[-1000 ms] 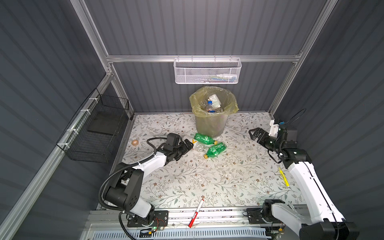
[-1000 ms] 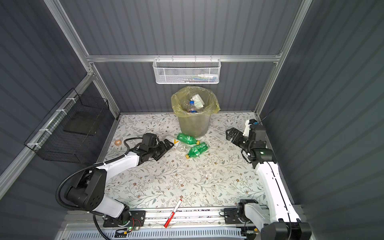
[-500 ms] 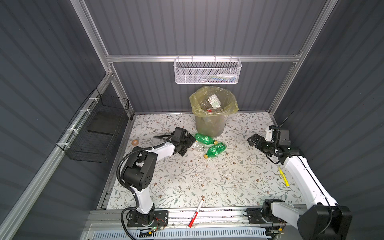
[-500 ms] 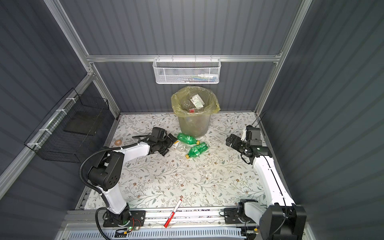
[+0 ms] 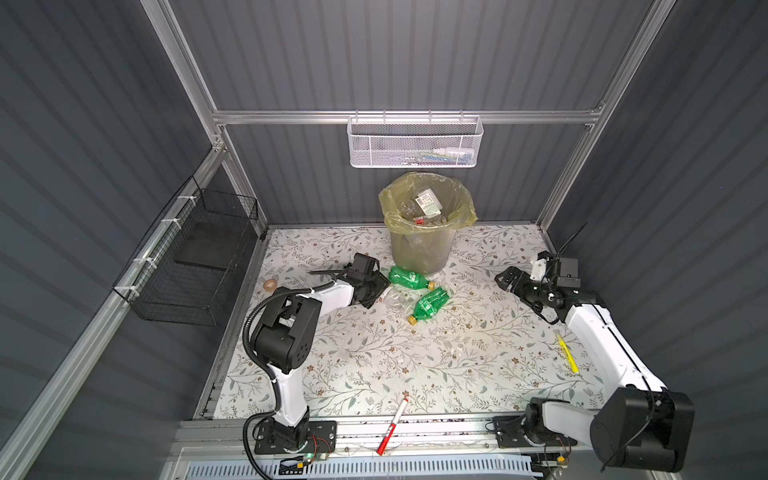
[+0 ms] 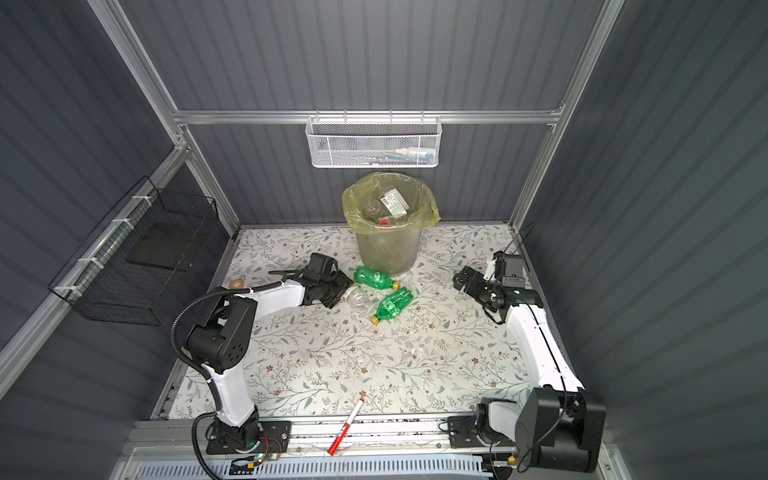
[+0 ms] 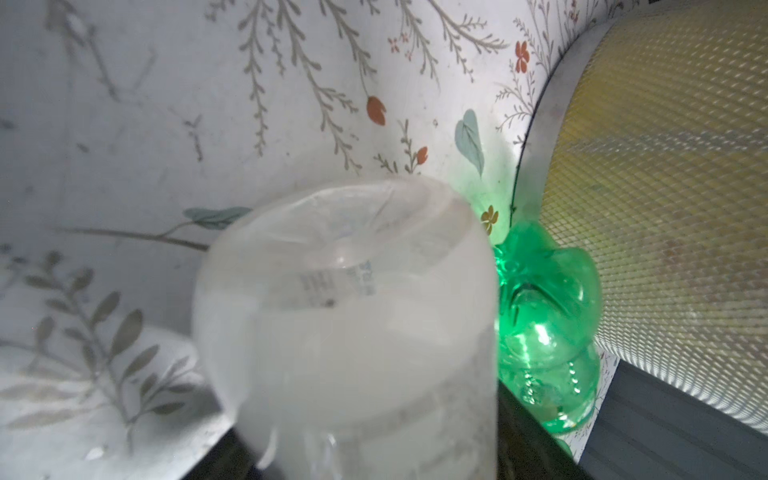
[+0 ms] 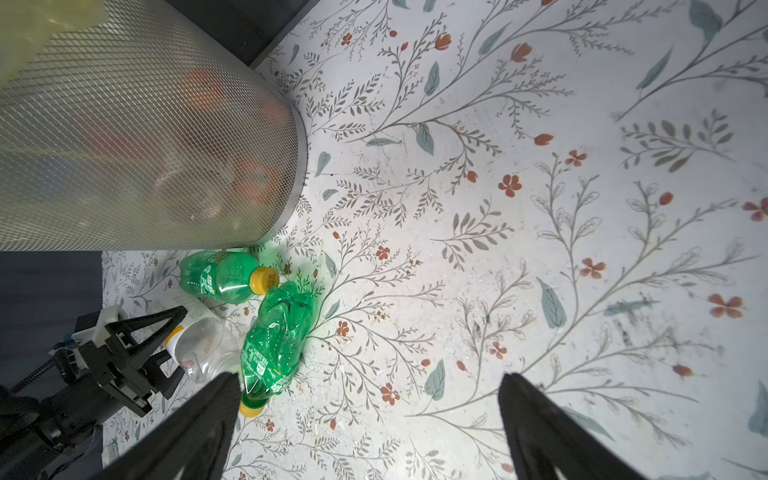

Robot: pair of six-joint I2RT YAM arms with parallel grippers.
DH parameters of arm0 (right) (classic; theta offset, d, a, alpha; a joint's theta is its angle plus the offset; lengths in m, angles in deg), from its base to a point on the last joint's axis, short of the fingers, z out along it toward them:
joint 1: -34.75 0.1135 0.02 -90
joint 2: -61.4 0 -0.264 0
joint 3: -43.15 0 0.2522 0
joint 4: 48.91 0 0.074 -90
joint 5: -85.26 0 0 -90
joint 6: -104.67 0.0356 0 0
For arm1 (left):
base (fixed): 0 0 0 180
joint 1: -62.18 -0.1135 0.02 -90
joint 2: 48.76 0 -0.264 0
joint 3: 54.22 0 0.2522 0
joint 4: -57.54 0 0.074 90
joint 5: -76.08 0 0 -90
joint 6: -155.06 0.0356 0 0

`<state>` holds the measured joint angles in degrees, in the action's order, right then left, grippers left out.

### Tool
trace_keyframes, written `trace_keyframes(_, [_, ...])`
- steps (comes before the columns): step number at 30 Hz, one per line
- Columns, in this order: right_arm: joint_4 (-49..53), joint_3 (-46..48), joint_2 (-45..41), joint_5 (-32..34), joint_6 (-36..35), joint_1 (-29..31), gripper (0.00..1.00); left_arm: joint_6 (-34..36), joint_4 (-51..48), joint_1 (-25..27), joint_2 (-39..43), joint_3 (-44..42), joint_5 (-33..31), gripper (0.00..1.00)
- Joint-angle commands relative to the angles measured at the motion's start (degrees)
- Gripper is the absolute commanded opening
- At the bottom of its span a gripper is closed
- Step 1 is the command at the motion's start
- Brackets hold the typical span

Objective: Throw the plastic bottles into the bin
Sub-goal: 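Grasp the white-label bottle with the left gripper, then lift the white-label bottle with the left gripper and drop it into the bin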

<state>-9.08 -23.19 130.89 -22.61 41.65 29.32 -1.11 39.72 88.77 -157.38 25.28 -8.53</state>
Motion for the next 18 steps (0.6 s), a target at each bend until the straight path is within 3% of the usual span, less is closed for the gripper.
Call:
trace_keyframes(1, [-0.71,1.35,0.05,-0.85,0.59,-0.56,0.99,2.01,-4.39,0.22,2.06,-2.36,-2.67,0.66])
trace_keyframes(12, [-2.28,4.63,-0.79,-5.19,2.66,-0.90,0.99,4.38,-6.59,-2.42,18.75,-14.57,-6.91,0.57])
trace_keyframes(15, [-2.64,5.74,-1.16,-6.29,3.26,-0.90,0.99,5.27,-7.93,-2.42,22.66,-13.11,-6.24,0.56])
trace_keyframes(18, [-2.95,6.84,-1.86,-7.01,3.81,-0.87,0.97,6.78,-9.07,-2.42,24.83,-4.56,-3.84,0.56])
